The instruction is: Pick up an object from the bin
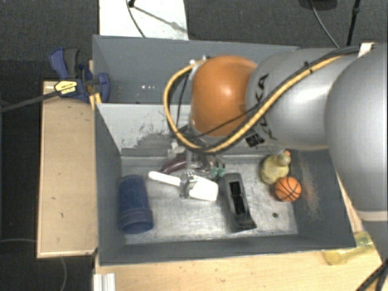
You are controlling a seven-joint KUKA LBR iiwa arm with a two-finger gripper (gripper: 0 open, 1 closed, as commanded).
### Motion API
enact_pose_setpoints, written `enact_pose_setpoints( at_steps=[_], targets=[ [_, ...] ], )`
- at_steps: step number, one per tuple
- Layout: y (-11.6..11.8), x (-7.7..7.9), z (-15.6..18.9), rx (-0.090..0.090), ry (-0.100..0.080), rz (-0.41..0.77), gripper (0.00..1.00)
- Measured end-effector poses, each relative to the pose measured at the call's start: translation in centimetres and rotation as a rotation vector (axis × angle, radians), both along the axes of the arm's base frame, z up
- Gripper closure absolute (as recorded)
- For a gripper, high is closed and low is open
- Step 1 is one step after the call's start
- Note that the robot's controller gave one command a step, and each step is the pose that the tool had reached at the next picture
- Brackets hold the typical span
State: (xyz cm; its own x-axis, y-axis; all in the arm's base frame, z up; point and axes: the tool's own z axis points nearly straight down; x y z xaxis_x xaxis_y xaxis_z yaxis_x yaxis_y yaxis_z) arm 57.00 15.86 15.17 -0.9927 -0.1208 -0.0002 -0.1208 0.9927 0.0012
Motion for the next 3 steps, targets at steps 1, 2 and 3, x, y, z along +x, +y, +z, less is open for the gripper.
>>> enact_pose_setpoints(
  at_steps=[1, 2, 3],
  targets=[
    [-0.1, 0.1, 0.1, 0.0, -0.002, -0.002, 0.0],
    [-1.1, 2.4, -5.9, 0.021, -0.057, 0.002, 1.0],
    [-1.1, 2.4, -5.9, 0.021, -0.057, 0.001, 1.0]
  ],
)
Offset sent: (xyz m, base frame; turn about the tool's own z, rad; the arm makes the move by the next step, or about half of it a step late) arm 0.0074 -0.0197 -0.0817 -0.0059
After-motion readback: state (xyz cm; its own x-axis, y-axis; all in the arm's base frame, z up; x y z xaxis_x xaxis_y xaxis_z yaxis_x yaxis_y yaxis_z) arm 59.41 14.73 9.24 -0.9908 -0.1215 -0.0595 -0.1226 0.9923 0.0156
